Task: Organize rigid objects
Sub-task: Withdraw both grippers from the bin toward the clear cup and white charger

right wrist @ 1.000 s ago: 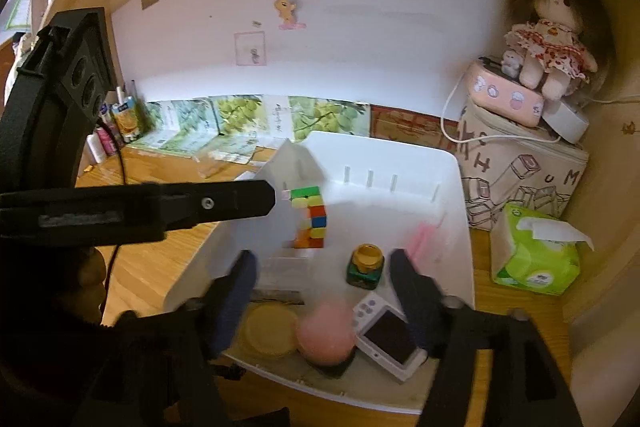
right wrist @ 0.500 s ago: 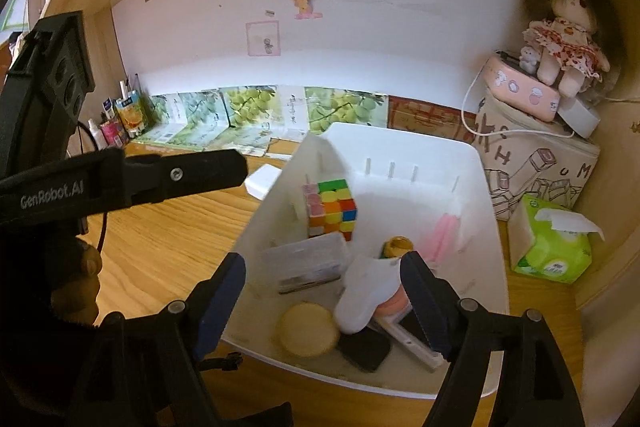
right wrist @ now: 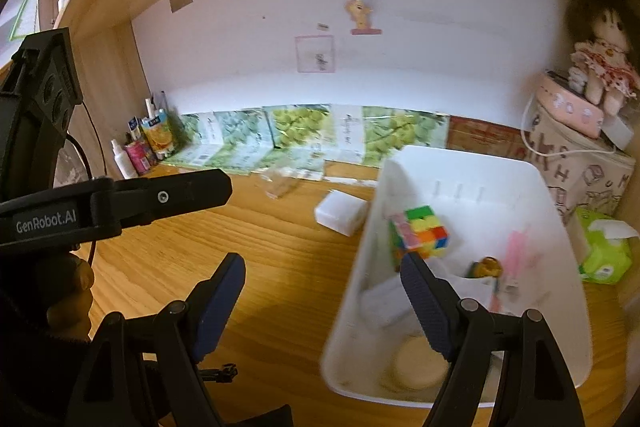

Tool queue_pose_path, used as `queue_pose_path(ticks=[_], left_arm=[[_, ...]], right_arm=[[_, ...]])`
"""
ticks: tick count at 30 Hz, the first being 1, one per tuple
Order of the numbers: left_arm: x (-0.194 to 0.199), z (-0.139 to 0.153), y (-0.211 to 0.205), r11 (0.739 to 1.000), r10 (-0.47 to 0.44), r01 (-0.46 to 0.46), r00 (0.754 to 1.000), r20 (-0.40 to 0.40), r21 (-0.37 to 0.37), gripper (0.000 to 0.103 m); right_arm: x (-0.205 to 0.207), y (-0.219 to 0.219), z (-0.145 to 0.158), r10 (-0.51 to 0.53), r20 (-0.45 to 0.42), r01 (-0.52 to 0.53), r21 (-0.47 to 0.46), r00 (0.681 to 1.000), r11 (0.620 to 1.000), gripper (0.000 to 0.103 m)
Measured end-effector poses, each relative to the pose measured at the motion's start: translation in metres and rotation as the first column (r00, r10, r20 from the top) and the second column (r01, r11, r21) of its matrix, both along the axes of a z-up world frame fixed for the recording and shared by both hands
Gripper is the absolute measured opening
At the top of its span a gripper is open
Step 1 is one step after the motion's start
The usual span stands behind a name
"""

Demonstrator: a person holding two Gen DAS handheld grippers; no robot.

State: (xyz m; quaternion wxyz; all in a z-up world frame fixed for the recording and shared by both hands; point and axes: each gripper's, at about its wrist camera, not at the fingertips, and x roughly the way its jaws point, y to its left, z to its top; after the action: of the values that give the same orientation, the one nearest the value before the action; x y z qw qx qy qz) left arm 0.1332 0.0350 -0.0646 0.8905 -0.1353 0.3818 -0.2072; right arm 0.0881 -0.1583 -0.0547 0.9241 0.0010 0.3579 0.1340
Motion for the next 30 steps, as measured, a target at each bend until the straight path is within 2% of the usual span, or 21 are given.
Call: queue_pose_path(ticks=[6,16,23,30], left_arm=[[0.005,0.0,0.021,0.998,-0.012,0.012,1.0,-0.009,0.056,0.081],[0.031,-0.019,0.053,0.989,-0.01,0.027,0.993,-0.116,0.145,0.081],[0.082,-0.029,0.078,0.984,0.004,0.03,0.982,-0.189,0.176,0.081],[0.147,-0.044,0.081,0.974,-0.045,0.107,0.956,-0.289,0.202,0.081]], right_arm=[[0.005,0.019,-0.005,-0.048,-0.004,0.048,0.039,0.999,0.998,0.082],[0.023,0.049,-0.028,-0.17,-0.058,0.175,0.087,0.984,0.981,0.082],[0.057,0.078,-0.05,-0.269,-0.063,0.273,0.059,0.961,0.96,0.082],[0.104,0.104,-0.069,-0.368,0.009,0.368,-0.014,0.93,0.93,0.082]])
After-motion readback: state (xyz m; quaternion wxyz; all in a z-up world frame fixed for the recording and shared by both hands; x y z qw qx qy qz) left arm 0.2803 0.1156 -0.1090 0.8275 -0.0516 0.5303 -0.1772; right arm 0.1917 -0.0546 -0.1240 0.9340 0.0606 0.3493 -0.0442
